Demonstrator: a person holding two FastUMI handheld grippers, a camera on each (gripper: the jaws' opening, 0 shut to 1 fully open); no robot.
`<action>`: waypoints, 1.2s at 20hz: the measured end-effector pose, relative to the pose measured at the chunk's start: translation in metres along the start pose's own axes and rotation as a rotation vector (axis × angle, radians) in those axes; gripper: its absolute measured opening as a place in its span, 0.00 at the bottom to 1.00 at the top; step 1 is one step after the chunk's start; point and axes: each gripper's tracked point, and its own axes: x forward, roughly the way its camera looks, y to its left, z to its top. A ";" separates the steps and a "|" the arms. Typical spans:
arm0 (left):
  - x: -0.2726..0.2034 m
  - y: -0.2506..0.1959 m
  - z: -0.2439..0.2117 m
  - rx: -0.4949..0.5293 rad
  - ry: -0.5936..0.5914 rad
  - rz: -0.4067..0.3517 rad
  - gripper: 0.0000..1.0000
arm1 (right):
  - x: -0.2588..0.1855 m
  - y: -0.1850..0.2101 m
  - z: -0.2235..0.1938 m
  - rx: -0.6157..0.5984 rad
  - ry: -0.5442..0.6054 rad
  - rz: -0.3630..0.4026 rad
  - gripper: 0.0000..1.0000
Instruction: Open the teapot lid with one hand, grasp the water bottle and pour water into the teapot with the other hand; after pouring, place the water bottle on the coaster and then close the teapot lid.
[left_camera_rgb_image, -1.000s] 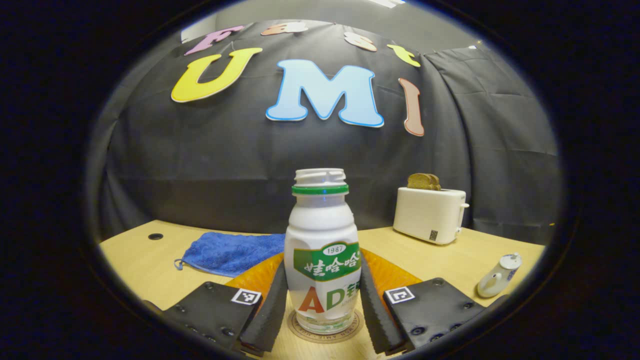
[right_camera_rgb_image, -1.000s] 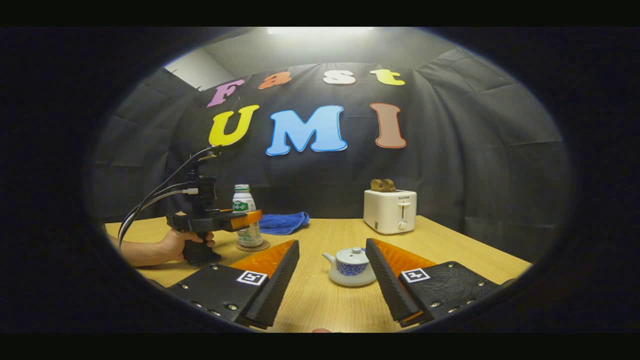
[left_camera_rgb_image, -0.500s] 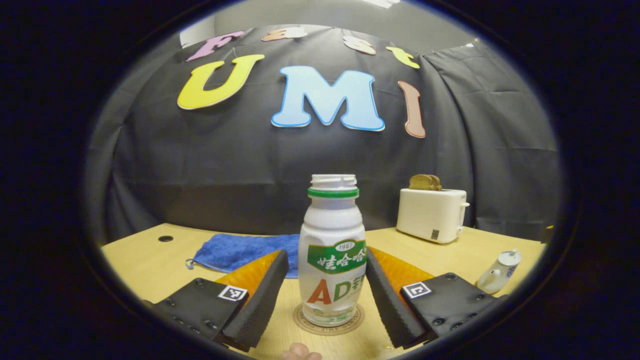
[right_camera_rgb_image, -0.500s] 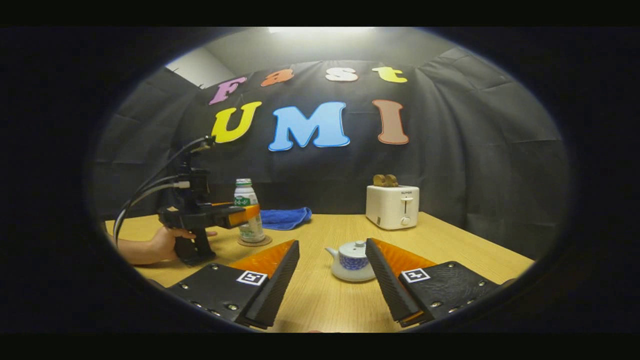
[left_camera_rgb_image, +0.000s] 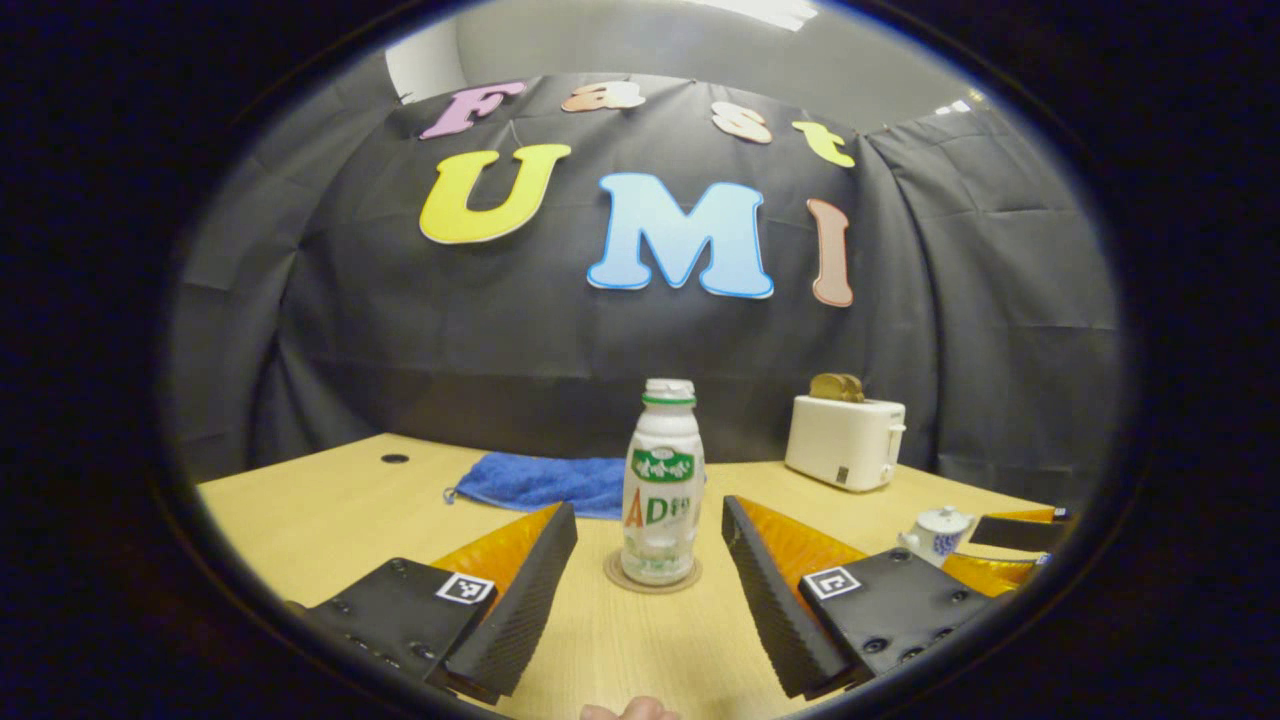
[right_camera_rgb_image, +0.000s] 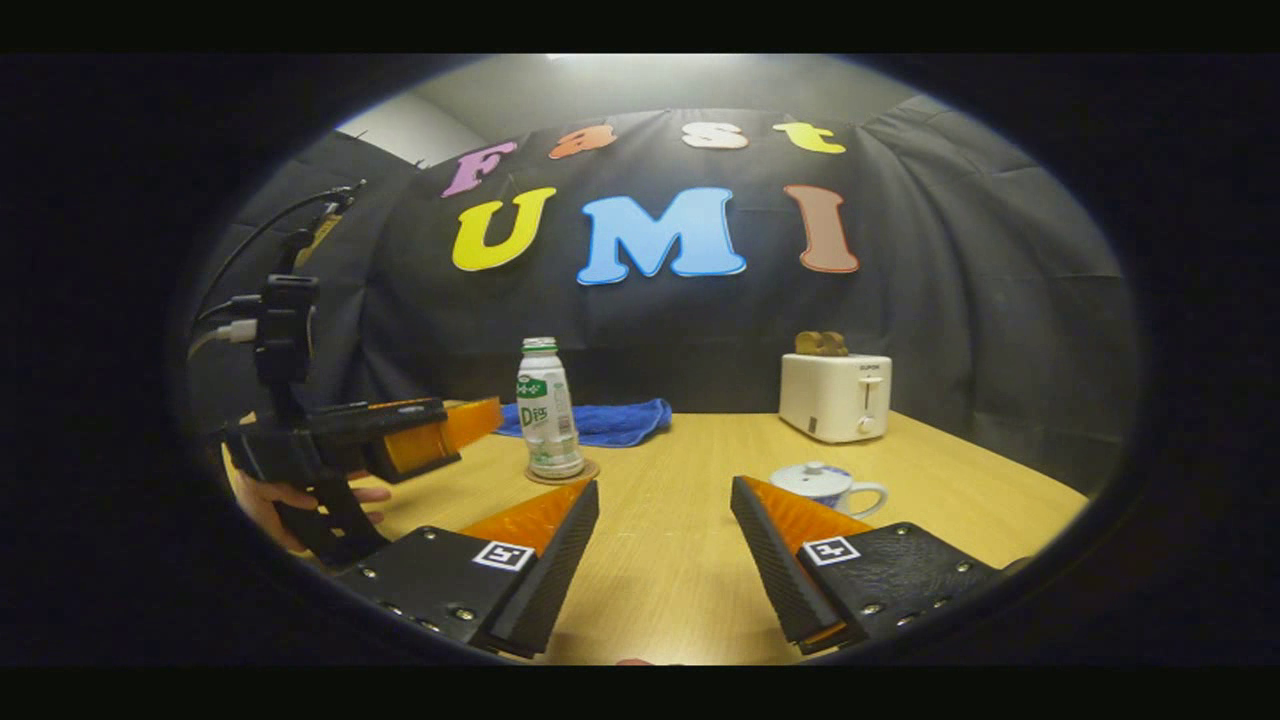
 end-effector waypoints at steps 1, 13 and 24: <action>-0.009 0.001 -0.012 -0.007 0.030 0.020 1.00 | 0.001 0.008 0.000 -0.009 -0.001 0.008 0.82; -0.074 -0.002 -0.001 0.079 -0.050 0.114 1.00 | -0.008 0.004 0.007 0.002 -0.060 -0.185 0.83; -0.073 -0.010 -0.002 0.081 -0.047 0.059 1.00 | -0.009 0.002 0.008 0.008 -0.059 -0.195 0.97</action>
